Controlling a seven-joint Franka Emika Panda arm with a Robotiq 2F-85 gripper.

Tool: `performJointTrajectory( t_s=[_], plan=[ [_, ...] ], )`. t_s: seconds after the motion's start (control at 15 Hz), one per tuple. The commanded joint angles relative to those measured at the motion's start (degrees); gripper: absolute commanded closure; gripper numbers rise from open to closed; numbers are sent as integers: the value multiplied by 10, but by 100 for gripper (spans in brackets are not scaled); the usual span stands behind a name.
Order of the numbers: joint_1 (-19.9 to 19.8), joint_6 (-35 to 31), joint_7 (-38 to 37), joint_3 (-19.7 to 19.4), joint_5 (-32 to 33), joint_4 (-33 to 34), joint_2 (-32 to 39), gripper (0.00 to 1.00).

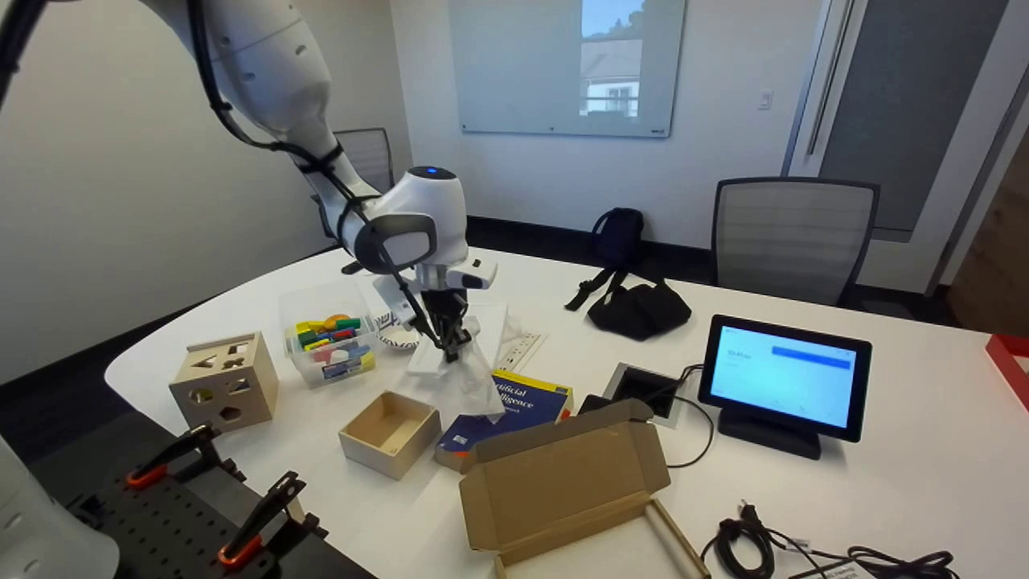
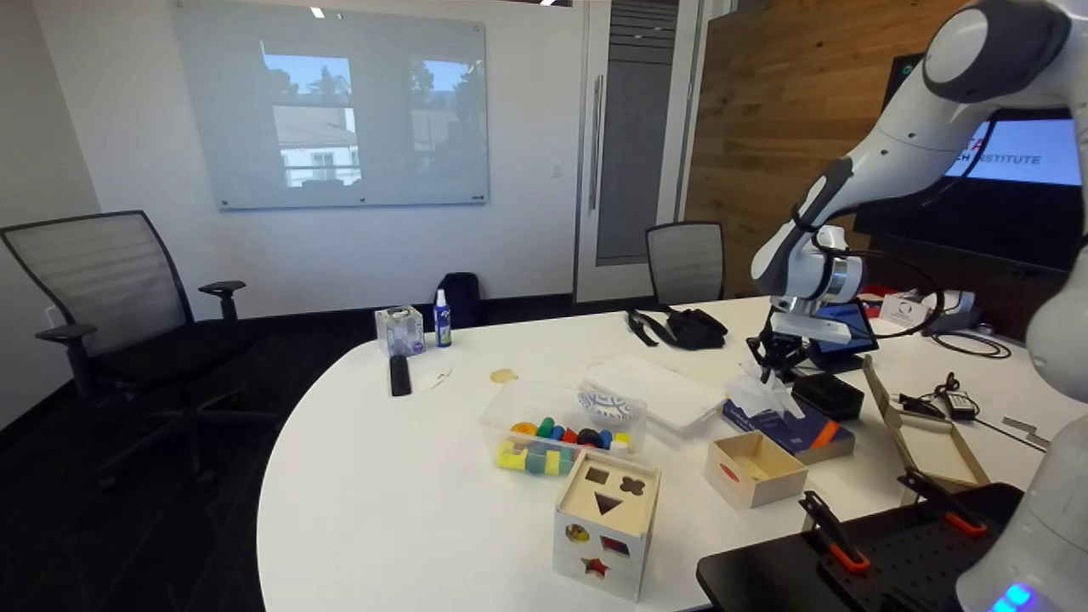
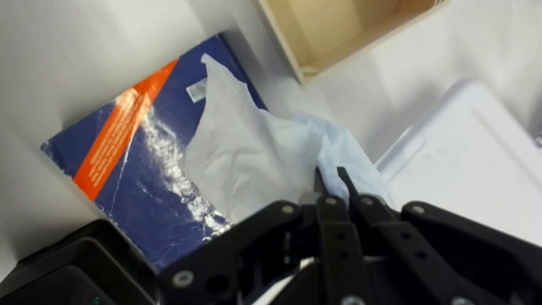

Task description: Use the white napkin to wipe the blue book.

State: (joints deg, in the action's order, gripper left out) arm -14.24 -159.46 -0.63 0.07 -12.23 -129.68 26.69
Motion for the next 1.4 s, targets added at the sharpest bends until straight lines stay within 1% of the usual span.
performJointTrajectory(
  t_s=[0.0,0.2,0.33,0.47,0.67,0.73,0.8,0.87,0.93,1.0,1.2,1.33],
  plan=[
    [-18,62,99,52,-33,-118,-140,100],
    [6,130,182,84,-105,-185,-219,100],
    [33,184,237,87,-149,-215,-257,100],
    [67,243,276,79,-168,-238,-285,100],
    [112,322,319,68,-172,-256,-290,100],
    [124,341,331,66,-170,-258,-281,100],
    [134,348,324,66,-160,-260,-267,100],
    [141,350,338,64,-169,-260,-251,100],
    [149,323,322,67,-168,-267,-240,100],
    [154,315,316,69,-169,-271,-232,100],
    [162,230,316,76,-194,-281,-204,100],
    [163,186,328,88,-226,-277,-176,100]
  ],
)
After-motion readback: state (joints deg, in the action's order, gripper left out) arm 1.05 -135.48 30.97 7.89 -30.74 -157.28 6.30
